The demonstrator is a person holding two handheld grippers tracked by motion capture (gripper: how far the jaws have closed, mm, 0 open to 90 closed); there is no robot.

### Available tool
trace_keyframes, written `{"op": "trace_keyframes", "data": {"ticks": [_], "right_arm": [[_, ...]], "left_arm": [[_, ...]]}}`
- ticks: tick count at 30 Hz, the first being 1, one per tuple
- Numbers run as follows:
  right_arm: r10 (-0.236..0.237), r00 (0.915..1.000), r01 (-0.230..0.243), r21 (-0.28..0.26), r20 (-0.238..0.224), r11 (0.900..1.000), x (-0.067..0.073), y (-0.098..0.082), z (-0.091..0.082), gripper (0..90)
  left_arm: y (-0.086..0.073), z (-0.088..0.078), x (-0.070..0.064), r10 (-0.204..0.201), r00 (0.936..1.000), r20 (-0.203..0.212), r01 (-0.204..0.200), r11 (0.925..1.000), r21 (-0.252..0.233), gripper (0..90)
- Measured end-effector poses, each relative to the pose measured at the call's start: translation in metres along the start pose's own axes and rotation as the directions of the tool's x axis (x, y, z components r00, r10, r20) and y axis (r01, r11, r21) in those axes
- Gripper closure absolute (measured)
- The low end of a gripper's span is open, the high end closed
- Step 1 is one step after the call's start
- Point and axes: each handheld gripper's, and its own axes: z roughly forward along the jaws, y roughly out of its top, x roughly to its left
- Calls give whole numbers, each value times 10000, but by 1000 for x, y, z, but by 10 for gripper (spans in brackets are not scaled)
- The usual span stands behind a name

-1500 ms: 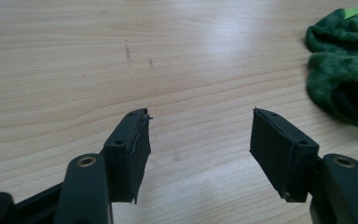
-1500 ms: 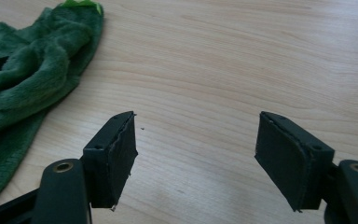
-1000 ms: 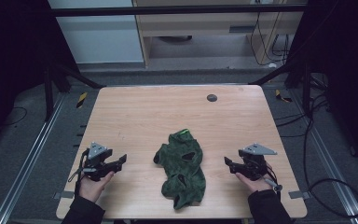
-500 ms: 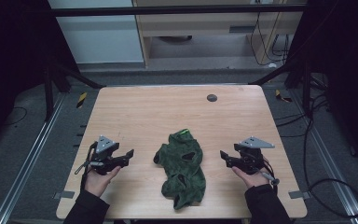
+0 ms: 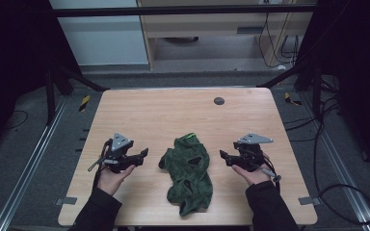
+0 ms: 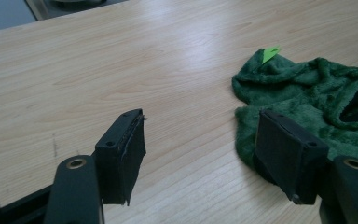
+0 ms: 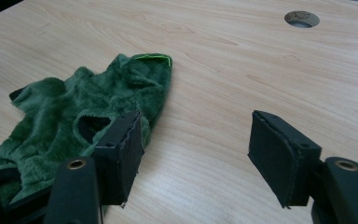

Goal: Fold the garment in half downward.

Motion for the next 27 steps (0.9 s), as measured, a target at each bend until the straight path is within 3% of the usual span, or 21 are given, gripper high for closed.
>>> {"op": "trace_keyframes", "data": {"ticks": [10, 27], "right_arm": [[-67, 10000, 67, 81, -30, 9999, 1, 12, 14, 359], [-166, 9997, 172, 318, -165, 9993, 5, 27, 40, 380]], "left_arm": [[13, 18, -9, 15, 9993, 371, -22, 9998, 186, 345], [27, 52, -26, 613, 9959, 672, -648, 9966, 515, 369]]}}
